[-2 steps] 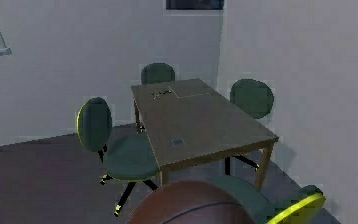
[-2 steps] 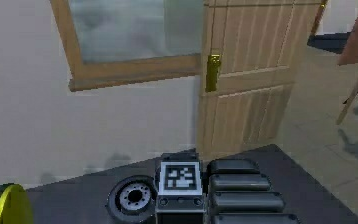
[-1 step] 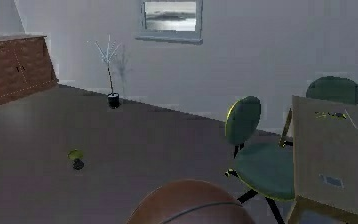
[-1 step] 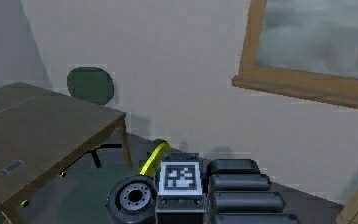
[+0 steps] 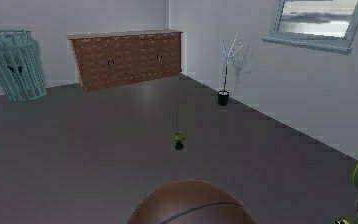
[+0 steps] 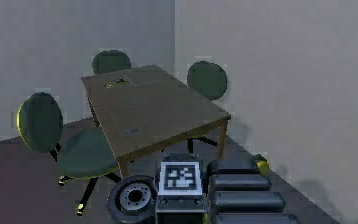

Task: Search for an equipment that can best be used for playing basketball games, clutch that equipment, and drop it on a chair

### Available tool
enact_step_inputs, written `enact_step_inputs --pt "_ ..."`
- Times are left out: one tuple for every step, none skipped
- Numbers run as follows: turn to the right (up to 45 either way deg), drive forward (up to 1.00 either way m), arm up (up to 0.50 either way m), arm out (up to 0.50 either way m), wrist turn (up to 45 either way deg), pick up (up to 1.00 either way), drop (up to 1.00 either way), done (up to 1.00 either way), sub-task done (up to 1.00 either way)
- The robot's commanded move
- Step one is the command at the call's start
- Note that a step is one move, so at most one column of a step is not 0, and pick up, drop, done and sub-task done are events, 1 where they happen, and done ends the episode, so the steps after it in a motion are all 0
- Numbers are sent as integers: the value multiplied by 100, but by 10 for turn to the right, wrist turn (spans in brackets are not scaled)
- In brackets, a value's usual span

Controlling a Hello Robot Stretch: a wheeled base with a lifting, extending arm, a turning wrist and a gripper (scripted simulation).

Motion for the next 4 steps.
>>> enact_step_inputs --pt "0 0 0 48 0 0 0 0 0" --pt "0 0 0 0 450 0 0 0 0" --pt "0 0 0 0 450 0 0 0 0" --pt "0 0 0 0 450 0 0 0 0"
